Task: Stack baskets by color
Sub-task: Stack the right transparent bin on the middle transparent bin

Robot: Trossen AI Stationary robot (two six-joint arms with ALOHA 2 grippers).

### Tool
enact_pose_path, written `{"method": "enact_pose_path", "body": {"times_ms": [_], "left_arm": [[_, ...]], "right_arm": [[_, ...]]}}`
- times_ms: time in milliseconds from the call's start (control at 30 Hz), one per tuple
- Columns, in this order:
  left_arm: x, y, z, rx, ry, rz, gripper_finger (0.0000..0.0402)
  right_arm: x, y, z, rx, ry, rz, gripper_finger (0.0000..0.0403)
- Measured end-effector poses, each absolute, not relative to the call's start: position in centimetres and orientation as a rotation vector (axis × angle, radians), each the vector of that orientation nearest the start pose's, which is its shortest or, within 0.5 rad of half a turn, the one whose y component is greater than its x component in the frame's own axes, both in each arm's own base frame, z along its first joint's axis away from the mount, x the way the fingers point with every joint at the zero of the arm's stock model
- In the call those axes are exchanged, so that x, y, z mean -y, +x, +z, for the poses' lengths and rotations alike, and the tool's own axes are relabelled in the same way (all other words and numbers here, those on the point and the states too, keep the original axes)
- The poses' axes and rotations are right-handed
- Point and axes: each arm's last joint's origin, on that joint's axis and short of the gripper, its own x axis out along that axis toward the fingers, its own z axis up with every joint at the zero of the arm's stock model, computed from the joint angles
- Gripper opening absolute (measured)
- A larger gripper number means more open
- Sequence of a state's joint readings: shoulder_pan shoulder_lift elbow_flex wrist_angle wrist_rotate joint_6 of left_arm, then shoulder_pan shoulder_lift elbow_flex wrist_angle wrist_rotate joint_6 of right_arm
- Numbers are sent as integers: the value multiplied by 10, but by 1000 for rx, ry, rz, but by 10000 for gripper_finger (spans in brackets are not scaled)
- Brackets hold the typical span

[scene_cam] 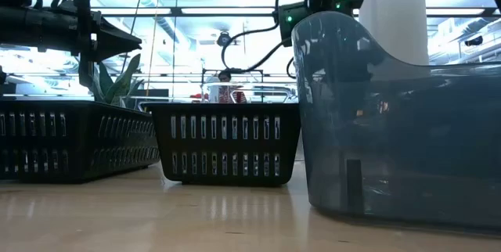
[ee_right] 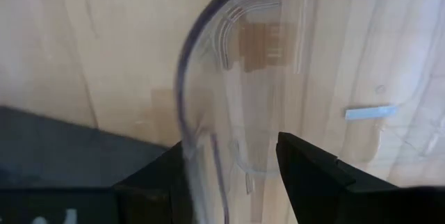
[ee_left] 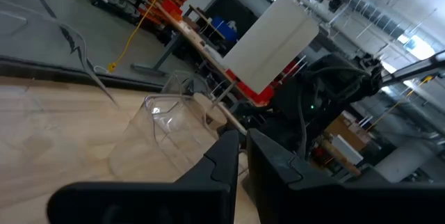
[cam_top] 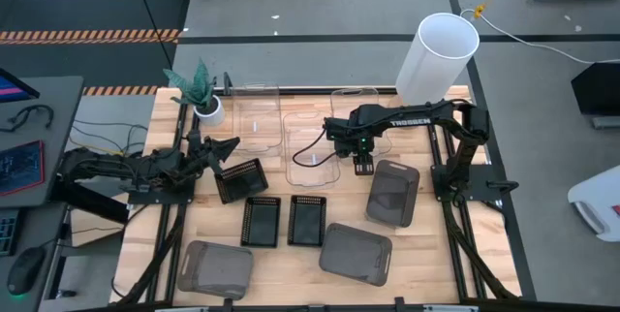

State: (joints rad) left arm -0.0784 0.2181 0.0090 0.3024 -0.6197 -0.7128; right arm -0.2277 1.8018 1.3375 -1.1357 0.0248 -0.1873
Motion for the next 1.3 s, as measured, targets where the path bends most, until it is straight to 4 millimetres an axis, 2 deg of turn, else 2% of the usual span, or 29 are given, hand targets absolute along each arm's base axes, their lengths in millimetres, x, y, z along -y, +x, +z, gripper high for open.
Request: {"method": "enact_pose_path", "body": {"times_ms": [133, 267, 733, 1300], "left_arm": [[-8, 107, 176, 272, -725, 489, 35], [-9, 107, 176, 268, -723, 491, 40], [-8, 107, 176, 268, -723, 491, 36], [-8, 107, 176, 267, -722, 491, 33]], "right_arm": [[78, 318, 199, -1588, 3, -37, 186], [79, 321, 191, -1600, -4, -22, 163], [79, 325, 184, -1595, -6, 42, 14], [78, 325, 184, -1597, -9, 37, 6]]}}
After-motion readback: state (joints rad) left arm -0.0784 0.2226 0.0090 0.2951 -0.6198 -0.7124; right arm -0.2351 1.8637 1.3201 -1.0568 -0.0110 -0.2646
